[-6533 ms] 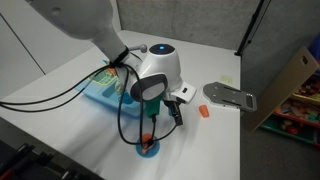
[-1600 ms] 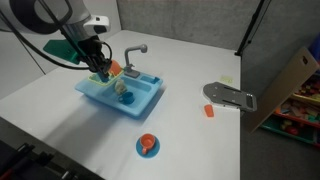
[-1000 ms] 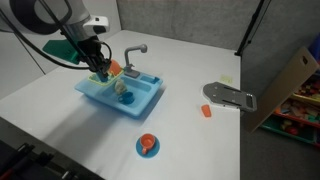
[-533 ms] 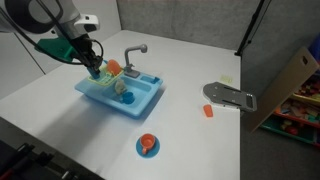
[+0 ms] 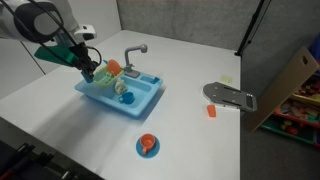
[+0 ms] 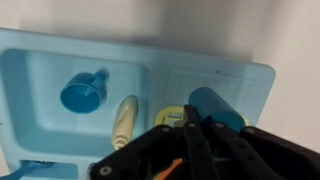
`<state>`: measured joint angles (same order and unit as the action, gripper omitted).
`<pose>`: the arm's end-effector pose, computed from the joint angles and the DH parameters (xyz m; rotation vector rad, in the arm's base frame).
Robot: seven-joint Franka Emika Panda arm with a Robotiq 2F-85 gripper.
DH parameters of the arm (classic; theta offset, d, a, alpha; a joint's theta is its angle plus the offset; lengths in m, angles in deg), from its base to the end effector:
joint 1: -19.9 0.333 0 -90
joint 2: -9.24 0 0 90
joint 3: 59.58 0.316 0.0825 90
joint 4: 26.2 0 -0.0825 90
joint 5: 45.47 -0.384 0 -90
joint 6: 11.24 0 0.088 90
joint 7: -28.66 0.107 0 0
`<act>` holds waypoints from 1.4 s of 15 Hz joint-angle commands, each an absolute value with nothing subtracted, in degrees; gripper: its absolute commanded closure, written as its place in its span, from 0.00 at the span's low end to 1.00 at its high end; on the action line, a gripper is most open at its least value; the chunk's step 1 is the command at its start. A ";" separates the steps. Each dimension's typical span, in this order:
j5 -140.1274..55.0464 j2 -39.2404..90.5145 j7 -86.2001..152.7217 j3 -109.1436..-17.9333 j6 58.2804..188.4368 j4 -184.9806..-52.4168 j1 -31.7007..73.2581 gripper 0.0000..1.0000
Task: Remove the orange cup from the drying rack, put it on the table and then put the blue cup in the drying rack
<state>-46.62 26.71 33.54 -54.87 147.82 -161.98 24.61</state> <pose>0.5115 0.0851 0.2069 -3.0917 -0.0863 -0.1507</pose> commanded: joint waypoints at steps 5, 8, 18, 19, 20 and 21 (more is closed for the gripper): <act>-47.43 31.91 30.82 -54.68 145.63 -157.15 23.53 0.96; -46.98 33.01 31.17 -55.19 145.41 -156.48 23.53 0.96; -48.10 34.16 30.30 -54.76 149.06 -157.55 22.60 0.96; -48.37 34.24 30.07 -54.44 149.59 -157.62 22.34 0.96; -48.66 34.39 29.84 -54.05 150.47 -157.71 22.02 0.96; -49.04 34.60 29.45 -53.56 151.15 -157.77 21.61 0.96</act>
